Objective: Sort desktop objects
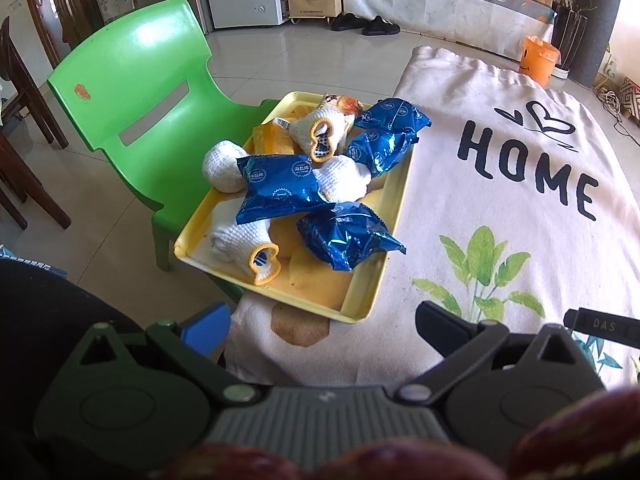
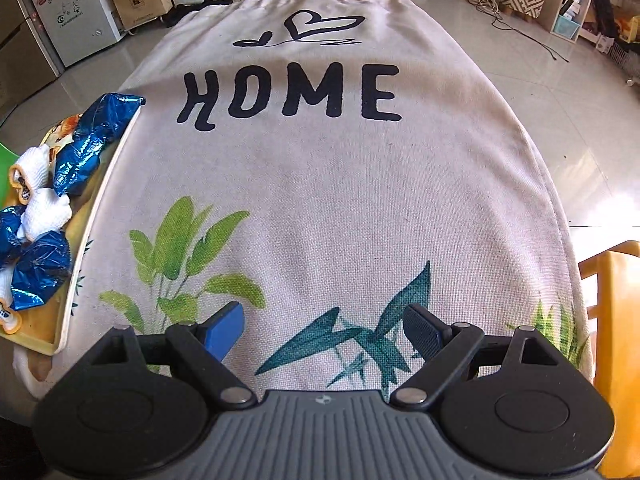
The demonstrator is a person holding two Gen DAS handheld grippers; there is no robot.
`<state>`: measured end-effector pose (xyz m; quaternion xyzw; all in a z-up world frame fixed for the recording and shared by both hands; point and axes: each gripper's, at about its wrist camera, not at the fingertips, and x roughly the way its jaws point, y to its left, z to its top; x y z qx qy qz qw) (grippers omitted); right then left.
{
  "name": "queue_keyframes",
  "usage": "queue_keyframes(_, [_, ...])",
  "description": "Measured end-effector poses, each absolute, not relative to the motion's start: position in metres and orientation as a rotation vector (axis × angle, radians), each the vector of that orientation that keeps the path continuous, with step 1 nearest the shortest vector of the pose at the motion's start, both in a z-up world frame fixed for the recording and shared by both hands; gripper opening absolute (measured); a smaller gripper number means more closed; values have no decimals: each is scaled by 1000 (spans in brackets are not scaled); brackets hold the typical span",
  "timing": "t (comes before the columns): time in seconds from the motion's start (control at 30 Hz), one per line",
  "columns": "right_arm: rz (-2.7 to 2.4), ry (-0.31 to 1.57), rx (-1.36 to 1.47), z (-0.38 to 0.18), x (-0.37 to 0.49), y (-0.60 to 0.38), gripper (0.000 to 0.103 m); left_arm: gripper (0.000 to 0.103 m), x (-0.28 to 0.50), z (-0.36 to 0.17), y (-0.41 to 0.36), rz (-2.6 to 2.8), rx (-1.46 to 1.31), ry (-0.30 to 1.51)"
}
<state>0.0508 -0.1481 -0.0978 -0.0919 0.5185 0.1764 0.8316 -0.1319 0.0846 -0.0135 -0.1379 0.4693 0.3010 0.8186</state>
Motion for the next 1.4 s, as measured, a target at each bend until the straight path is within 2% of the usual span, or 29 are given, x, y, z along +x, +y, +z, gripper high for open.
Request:
queue_keyframes(0.57, [237,989,-96,-127,114,-194,87,102,-104,-33,98,619,-261,1059])
queue_keyframes(0.8, [259,940,-142,-138,127,-186,88,102,-85,-42,107,598,-252,1084])
queue_keyframes(0.93, [263,911,-158,-142,133,-185,93,102,-75,-47,110,590,-238,1092])
queue_keyframes(1.17, [273,891,-168,-146,140,-178,94,102,-58,-56,106,564,-215,1108])
queue_keyframes(1.3, [283,874,-167,-151,142,-178,103,102,-54,-57,102,545,-201,1114])
queue_keyframes(1.4, [312,837,-176,-153,145,-179,103,102,-53,-55,104,538,-185,1113])
